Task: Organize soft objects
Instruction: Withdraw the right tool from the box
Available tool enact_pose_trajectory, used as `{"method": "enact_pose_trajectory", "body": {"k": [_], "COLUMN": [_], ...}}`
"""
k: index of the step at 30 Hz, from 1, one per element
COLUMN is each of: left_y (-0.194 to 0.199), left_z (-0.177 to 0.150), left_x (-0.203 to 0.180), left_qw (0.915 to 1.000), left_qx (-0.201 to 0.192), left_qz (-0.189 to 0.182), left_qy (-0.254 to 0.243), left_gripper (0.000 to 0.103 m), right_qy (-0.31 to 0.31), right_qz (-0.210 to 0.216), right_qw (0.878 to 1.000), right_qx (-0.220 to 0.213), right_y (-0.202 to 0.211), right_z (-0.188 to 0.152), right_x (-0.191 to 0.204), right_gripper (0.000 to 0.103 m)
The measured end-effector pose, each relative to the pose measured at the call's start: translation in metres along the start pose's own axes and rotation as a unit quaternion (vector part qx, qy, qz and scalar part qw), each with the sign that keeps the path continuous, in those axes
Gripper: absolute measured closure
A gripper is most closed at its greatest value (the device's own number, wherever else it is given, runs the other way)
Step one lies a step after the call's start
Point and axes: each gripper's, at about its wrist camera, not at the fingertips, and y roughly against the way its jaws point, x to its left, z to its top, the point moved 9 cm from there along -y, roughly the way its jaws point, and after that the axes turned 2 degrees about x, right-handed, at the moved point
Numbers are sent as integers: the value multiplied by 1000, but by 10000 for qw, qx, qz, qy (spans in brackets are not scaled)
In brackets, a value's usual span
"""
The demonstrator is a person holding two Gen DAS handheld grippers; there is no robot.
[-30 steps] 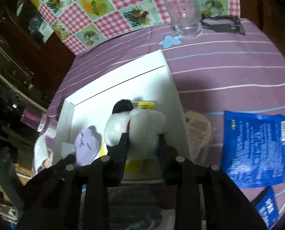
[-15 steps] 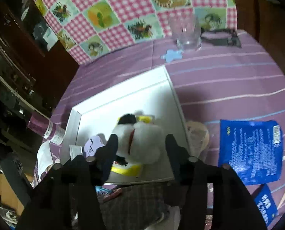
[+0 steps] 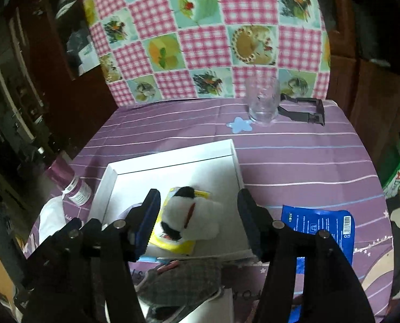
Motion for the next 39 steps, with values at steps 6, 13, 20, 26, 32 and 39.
{"method": "enact_pose_trajectory", "body": {"k": [6, 13, 20, 26, 32, 39], "left_y": [14, 38, 66, 73, 78, 66], "left_z": [1, -7, -32, -54, -76, -99], "left_x": [-3, -11, -22, -23, -22, -14], "left_qw": [9997, 9981, 9957, 9939, 9929, 9930], "left_qx": [-33, -106, -225, -97, 22, 301], "left_qz": [220, 379, 262, 286, 238, 262], "left_qy": [-120, -466, -859, -1060, -1162, -1112], "left_gripper": [30, 30, 30, 30, 30, 30], "right_qy": [157, 395, 1017, 1136, 1480, 1515], "right_qz": [34, -76, -306, -422, -457, 108], "right_qw": [9998, 9992, 9943, 9925, 9878, 9883], "right_qx": [138, -13, -80, -145, -136, 108], "right_y": [7, 34, 56, 67, 66, 65], "right_z": [-14, -25, -63, -99, -131, -158], "right_x": [7, 6, 5, -8, -12, -11], "right_gripper": [42, 42, 42, 42, 42, 42]}}
